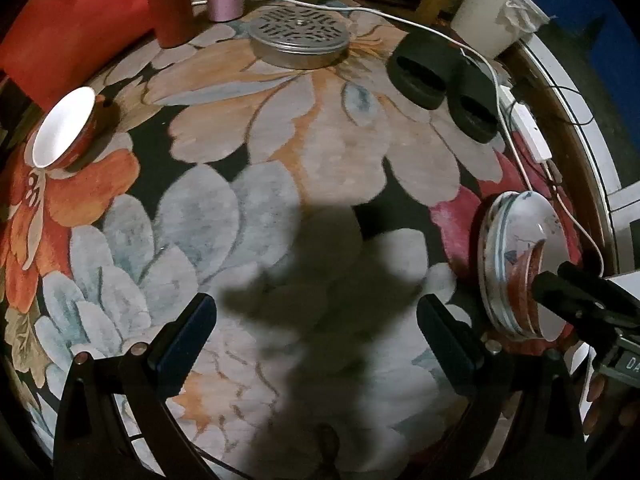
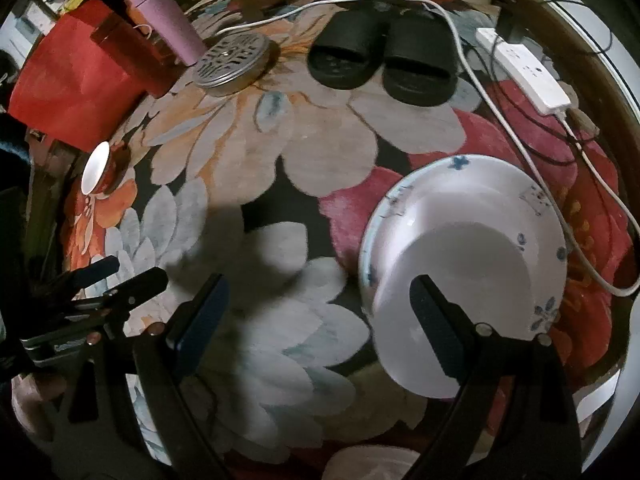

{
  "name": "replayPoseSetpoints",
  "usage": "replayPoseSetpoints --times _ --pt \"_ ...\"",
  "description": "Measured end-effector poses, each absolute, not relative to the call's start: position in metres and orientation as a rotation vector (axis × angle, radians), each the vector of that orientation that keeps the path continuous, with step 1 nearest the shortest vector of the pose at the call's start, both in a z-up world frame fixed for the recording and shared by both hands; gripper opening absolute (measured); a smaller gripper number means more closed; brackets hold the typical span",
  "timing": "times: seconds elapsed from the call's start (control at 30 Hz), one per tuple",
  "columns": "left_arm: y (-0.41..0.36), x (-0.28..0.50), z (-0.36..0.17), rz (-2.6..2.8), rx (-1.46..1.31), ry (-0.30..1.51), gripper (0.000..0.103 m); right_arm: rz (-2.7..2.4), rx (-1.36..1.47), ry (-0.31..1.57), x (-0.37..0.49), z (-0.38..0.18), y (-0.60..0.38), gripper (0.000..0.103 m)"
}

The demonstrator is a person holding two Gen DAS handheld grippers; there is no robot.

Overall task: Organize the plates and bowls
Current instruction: 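Move both grippers to the last white bowl beside the red bag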

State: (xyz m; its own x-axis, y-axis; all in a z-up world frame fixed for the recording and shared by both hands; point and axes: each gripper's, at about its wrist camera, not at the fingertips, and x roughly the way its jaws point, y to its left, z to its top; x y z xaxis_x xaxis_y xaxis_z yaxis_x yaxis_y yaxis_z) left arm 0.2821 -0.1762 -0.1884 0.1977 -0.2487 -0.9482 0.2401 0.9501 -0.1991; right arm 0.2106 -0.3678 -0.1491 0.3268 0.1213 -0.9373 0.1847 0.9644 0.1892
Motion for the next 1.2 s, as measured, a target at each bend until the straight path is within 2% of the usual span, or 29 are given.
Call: replayPoseSetpoints --times 1.2 --pt "-0.027 0.296 -0.211 -0.133 -0.127 1.325 0.101 0.206 0.104 1.286 0.27 -0.175 -0.22 0.093"
